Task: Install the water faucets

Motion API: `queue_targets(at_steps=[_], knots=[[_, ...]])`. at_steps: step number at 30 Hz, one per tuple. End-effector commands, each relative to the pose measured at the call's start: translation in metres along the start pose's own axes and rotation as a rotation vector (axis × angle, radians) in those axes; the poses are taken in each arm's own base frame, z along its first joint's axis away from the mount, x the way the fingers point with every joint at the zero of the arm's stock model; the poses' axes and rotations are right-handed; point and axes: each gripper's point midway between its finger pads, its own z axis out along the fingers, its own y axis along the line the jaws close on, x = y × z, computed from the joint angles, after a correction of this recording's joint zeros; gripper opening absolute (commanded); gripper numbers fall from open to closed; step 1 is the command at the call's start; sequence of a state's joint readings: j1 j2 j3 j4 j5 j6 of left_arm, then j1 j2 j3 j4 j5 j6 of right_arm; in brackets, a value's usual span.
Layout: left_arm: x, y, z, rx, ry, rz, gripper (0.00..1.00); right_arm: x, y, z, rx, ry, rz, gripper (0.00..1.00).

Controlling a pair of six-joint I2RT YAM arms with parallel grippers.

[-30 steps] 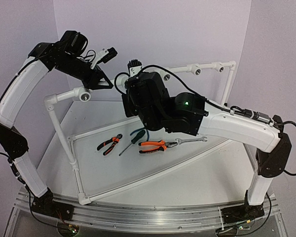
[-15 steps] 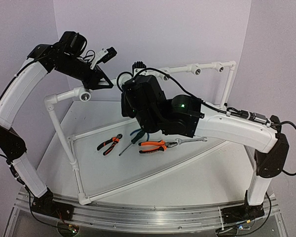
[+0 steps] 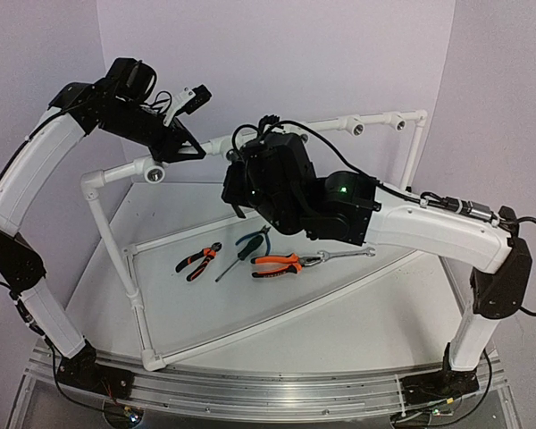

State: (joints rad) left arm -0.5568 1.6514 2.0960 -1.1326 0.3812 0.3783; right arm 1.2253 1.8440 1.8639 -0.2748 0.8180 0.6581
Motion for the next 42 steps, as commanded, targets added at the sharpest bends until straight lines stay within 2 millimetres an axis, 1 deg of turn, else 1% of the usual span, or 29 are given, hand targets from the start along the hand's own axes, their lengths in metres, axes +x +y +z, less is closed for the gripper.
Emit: queue_targets(at_steps=[1, 3, 5, 7, 10, 12, 16, 19, 22, 24, 27, 29, 32, 38, 42], knots=[[0.010, -0.028, 0.018, 0.094, 0.051, -0.276, 0.00, -0.077, 0.005, 0.003, -0.097, -0.182, 0.238, 0.00], [0.011, -0.028, 0.019, 0.096, 0.053, -0.276, 0.00, -0.075, 0.009, 0.006, -0.125, -0.181, 0.252, 0.00], [0.011, -0.028, 0.020, 0.094, 0.051, -0.271, 0.00, -0.078, 0.013, 0.006, -0.142, -0.201, 0.230, 0.00], [0.011, -0.028, 0.019, 0.092, 0.048, -0.267, 0.00, -0.081, 0.013, 0.006, -0.110, -0.229, 0.142, 0.00], [0.009, -0.027, 0.018, 0.087, 0.041, -0.259, 0.00, -0.080, 0.012, 0.007, -0.024, -0.270, -0.046, 0.00], [0.009, -0.026, 0.018, 0.080, 0.042, -0.253, 0.00, -0.083, 0.016, 0.006, 0.004, -0.288, -0.149, 0.00], [0.009, -0.026, 0.018, 0.075, 0.042, -0.249, 0.00, -0.088, 0.032, 0.004, 0.035, -0.315, -0.340, 0.00], [0.008, -0.025, 0.017, 0.071, 0.039, -0.244, 0.00, -0.087, 0.039, 0.006, 0.059, -0.322, -0.464, 0.00], [0.008, -0.025, 0.016, 0.069, 0.038, -0.240, 0.00, -0.088, 0.039, 0.005, 0.077, -0.325, -0.532, 0.00], [0.009, -0.025, 0.017, 0.067, 0.040, -0.239, 0.00, -0.091, 0.037, 0.002, 0.083, -0.329, -0.530, 0.00], [0.010, -0.025, 0.017, 0.067, 0.041, -0.236, 0.00, -0.096, 0.035, -0.005, 0.060, -0.333, -0.448, 0.00], [0.010, -0.025, 0.018, 0.070, 0.042, -0.234, 0.00, -0.095, 0.034, -0.005, 0.042, -0.328, -0.387, 0.00], [0.010, -0.026, 0.019, 0.080, 0.041, -0.229, 0.00, -0.091, 0.031, -0.001, 0.022, -0.318, -0.290, 0.00], [0.010, -0.028, 0.019, 0.089, 0.037, -0.225, 0.00, -0.091, 0.000, 0.012, -0.005, -0.289, -0.021, 0.00], [0.010, -0.029, 0.020, 0.090, 0.034, -0.218, 0.00, -0.095, -0.002, 0.015, -0.057, -0.270, 0.109, 0.00]])
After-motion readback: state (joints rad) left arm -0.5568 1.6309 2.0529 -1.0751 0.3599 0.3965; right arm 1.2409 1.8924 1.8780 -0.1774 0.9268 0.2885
